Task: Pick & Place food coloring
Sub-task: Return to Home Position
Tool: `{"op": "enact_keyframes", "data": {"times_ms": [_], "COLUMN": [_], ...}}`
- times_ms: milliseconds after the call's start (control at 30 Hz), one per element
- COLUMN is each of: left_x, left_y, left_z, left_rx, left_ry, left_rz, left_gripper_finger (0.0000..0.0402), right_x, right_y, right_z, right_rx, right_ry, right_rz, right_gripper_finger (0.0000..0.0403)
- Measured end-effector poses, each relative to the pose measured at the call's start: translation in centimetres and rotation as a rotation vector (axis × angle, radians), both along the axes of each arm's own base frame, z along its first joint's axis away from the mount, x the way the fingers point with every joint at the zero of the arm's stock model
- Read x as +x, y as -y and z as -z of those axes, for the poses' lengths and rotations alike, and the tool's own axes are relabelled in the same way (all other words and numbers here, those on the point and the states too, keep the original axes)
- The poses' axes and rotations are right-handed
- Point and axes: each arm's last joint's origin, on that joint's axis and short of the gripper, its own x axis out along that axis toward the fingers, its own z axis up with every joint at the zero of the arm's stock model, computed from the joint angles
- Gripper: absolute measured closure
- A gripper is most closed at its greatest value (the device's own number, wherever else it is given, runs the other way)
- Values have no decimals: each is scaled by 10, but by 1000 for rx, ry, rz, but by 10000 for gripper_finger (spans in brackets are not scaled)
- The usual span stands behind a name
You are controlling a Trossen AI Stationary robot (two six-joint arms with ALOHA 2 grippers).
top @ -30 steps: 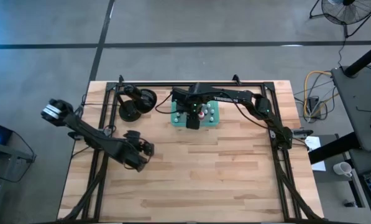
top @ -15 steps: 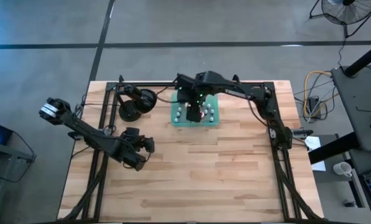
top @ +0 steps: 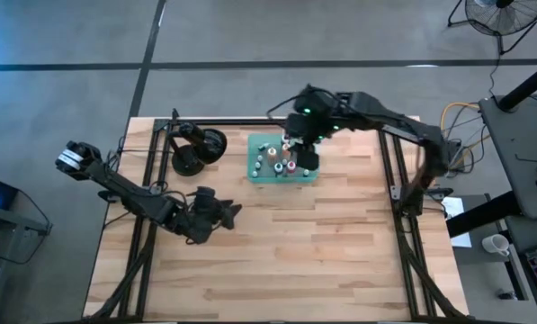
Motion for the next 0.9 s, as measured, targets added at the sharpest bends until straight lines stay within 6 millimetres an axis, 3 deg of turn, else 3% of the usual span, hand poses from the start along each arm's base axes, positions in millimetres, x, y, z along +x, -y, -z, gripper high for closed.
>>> {"op": "enact_keyframes", "data": {"times_ms": [167,433,600,733,900], "left_x": [7,23,24,9,-19], "left_y": [-2,-9,-24,-34,-45], "left_z": [-8,-27,-54,-79,-87], "left_rx": [74,98,186,306,402], "left_ry": [66,162,267,320,309], "left_rz": [-21,171,290,315,311], "left_gripper_finger": [182,182,182,182,182], "right_x": [-35,-103,-140,-165,-176], "right_y": [-10,-32,-31,-32,-45], "right_z": [18,52,60,69,81], "right_rx": [13,110,108,153,289], "right_ry": [45,150,239,298,457], "right_rz": [29,11,189,375,38], "right_gripper_finger": [239,239,239,238,238]}}
